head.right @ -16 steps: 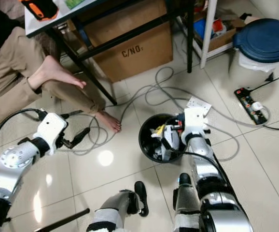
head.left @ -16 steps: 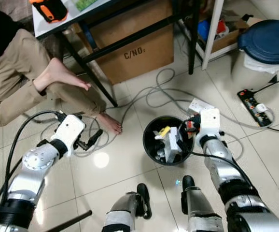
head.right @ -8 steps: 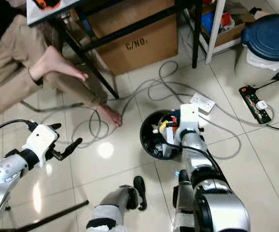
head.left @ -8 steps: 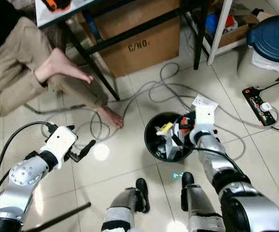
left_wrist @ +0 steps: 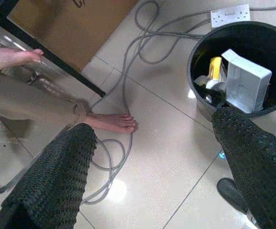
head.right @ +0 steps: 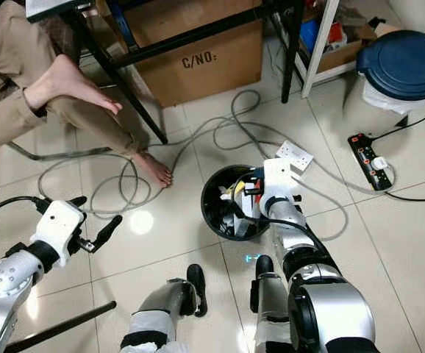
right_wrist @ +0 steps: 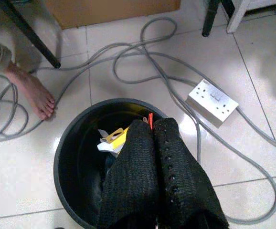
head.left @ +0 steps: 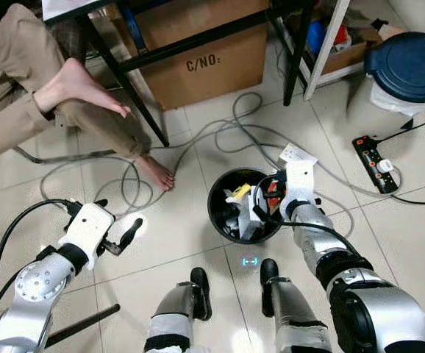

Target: Picking trash to rubbish bin

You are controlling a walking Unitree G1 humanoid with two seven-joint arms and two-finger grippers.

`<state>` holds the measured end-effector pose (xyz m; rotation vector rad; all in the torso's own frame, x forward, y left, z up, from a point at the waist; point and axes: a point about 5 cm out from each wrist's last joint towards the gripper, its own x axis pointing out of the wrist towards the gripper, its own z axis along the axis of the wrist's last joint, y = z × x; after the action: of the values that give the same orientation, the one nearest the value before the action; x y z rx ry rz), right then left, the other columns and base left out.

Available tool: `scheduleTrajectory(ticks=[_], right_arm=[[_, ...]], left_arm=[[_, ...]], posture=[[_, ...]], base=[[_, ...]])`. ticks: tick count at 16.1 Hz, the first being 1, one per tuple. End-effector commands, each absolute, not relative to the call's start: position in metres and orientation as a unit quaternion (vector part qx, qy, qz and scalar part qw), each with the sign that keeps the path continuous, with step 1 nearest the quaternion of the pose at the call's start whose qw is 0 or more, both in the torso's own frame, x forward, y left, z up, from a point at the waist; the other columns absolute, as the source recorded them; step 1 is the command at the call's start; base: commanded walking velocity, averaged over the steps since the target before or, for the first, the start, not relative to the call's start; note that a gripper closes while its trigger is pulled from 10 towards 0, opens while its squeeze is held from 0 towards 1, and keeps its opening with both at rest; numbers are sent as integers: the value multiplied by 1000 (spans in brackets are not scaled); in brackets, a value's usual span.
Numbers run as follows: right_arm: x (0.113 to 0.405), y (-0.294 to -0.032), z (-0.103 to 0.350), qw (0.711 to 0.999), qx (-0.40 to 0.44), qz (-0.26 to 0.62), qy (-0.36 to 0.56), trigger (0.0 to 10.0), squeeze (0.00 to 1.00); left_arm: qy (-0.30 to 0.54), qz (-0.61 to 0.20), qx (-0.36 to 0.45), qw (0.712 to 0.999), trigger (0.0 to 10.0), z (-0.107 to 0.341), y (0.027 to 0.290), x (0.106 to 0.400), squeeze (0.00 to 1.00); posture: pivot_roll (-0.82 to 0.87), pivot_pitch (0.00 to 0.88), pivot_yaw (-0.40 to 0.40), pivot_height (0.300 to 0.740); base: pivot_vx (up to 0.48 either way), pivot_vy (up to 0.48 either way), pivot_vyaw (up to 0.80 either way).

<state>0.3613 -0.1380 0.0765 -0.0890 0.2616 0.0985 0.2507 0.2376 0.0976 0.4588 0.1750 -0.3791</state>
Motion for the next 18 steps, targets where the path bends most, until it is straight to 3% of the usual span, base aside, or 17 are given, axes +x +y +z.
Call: scheduleTrajectory(ticks=[1,6,10,18], right_arm=[[354,-132,64,985,-46,59,153,10000,0],[361,-131,75,990,-31,46,133,10000,0],[367,-110,88,991,-18,67,112,10000,0],[376,-92,104,992,-19,81,97,10000,0]], left_arm=[[107,-169,223,954,10000,92,248,242,0],[128,-165,246,947,10000,99,266,227,0],[133,-162,256,944,10000,105,272,225,0],[149,-148,262,942,10000,107,283,209,0]], posture=[[272,454,157,740],[331,474,206,740],[351,479,220,740],[395,502,210,740]], base=[[0,0,0],[0,0,0],[0,0,0],[0,0,0]])
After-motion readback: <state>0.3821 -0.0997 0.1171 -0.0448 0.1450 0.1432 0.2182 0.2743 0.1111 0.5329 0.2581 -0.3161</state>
